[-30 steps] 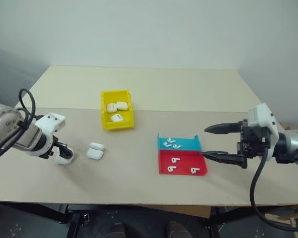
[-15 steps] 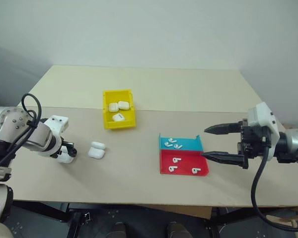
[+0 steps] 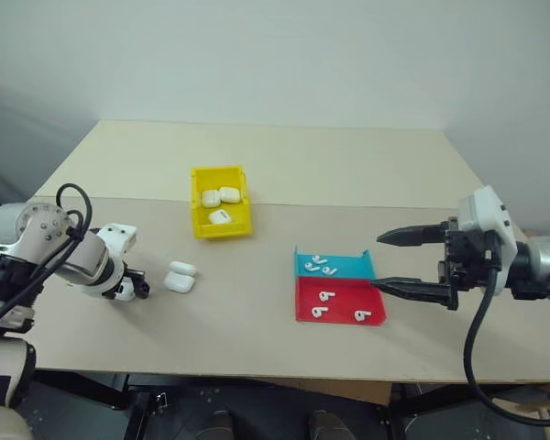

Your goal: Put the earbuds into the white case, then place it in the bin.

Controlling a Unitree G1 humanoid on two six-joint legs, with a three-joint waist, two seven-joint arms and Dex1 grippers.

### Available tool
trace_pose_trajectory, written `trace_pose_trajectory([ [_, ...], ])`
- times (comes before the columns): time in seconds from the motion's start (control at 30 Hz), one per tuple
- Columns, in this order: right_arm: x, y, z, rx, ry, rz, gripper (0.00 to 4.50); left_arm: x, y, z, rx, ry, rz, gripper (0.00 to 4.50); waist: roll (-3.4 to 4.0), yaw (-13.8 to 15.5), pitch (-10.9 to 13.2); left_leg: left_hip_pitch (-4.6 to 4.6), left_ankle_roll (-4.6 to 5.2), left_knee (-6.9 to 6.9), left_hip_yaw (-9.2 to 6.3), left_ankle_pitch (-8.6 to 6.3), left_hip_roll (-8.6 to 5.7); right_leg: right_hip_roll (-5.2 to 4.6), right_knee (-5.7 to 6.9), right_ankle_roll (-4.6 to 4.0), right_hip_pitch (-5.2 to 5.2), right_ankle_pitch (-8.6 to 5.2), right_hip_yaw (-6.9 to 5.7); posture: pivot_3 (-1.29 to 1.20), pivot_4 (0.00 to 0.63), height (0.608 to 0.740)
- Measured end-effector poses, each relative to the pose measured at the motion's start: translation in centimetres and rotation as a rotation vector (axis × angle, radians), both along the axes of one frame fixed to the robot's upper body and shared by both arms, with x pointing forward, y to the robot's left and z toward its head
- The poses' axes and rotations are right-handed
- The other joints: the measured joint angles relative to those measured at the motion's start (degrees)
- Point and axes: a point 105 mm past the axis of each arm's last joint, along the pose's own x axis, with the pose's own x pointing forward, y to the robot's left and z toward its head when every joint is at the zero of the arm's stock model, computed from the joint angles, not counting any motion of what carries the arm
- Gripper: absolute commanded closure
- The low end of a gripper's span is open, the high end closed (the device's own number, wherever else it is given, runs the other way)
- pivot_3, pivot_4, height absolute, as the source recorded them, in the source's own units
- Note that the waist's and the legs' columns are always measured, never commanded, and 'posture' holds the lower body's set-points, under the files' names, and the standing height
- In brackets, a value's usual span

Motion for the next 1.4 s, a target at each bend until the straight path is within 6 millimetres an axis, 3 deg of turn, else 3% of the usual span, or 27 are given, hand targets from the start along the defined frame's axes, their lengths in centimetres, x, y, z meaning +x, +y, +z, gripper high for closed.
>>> trace_pose_trajectory([
  [0.27,-0.4,0.2,-0.1,-0.001,-0.003,0.003,0.02,0.2,0.2,-0.2,0.004,0.006,0.012,0.0,0.07,0.0,0.0,0.3,-0.08,0.0,-0.01,0.06,0.0,0.01,0.17,0.0,0.22,0.0,0.01,0.0,0.15,0.74],
  [0.37,-0.6,0.2,0.0,-0.001,-0.013,0.007,0.0,0.2,0.4,-0.2,0.012,0.004,0.017,0.45,0.08,-0.2,-0.1,0.31,-0.09,0.0,-0.02,0.06,0.0,0.01,0.18,0.0,0.23,0.0,0.02,0.0,0.15,0.74],
  [0.5,-0.6,0.2,0.1,-0.001,-0.019,0.005,0.0,0.2,0.8,-0.3,0.03,0.001,0.027,1.64,0.08,-0.6,-0.1,0.29,-0.09,-0.01,-0.02,0.06,0.0,0.02,0.16,0.0,0.22,0.0,0.03,0.0,0.15,0.74],
  [0.53,-0.6,0.2,0.1,-0.001,-0.019,0.005,0.0,0.2,0.8,-0.3,0.032,0.0,0.024,1.73,0.07,-0.6,-0.1,0.29,-0.09,-0.01,-0.02,0.06,0.0,0.02,0.15,0.0,0.22,-0.01,0.03,0.0,0.15,0.74],
  [0.83,-0.5,0.2,0.3,-0.006,-0.026,0.003,0.0,-0.2,0.8,-0.1,0.071,-0.03,-0.024,1.73,0.07,-0.9,-0.1,0.17,-0.09,-0.02,-0.02,0.06,0.0,0.02,0.15,0.0,0.08,-0.01,0.05,0.0,0.15,0.74],
  [0.97,-0.3,0.0,0.1,-0.006,-0.023,-0.005,0.0,-0.4,0.5,1.4,0.086,-0.172,-0.074,1.73,0.02,-0.9,0.0,-0.03,-0.09,-0.02,-0.02,0.06,0.01,0.01,0.13,0.0,-0.1,0.0,0.05,0.0,0.15,0.74],
  [1.13,-0.1,0.2,-0.3,0.01,-0.023,-0.002,0.0,-0.8,-0.5,6.5,-0.079,-0.558,-0.139,1.73,0.02,-0.9,0.0,-0.06,-0.09,-0.05,0.0,0.06,0.02,-0.02,0.06,-0.02,-0.08,0.01,0.03,0.0,0.15,0.74],
  [1.2,-0.1,0.1,-0.4,0.014,-0.02,-0.009,0.0,-1.1,-1.0,7.7,-0.136,-0.693,-0.171,1.73,0.03,-0.7,0.0,0.0,-0.09,-0.07,0.03,0.06,0.01,-0.06,0.03,-0.02,-0.04,0.01,0.04,0.0,0.15,0.74],
  [1.4,-0.1,0.6,-0.4,0.041,-0.047,-0.009,0.0,-2.0,-5.4,12.3,-0.525,-1.197,-0.43,1.73,0.02,0.2,0.0,0.12,-0.11,0.01,0.03,0.07,0.01,-0.04,-0.06,-0.05,0.19,0.05,-0.02,0.0,0.15,0.74],
])
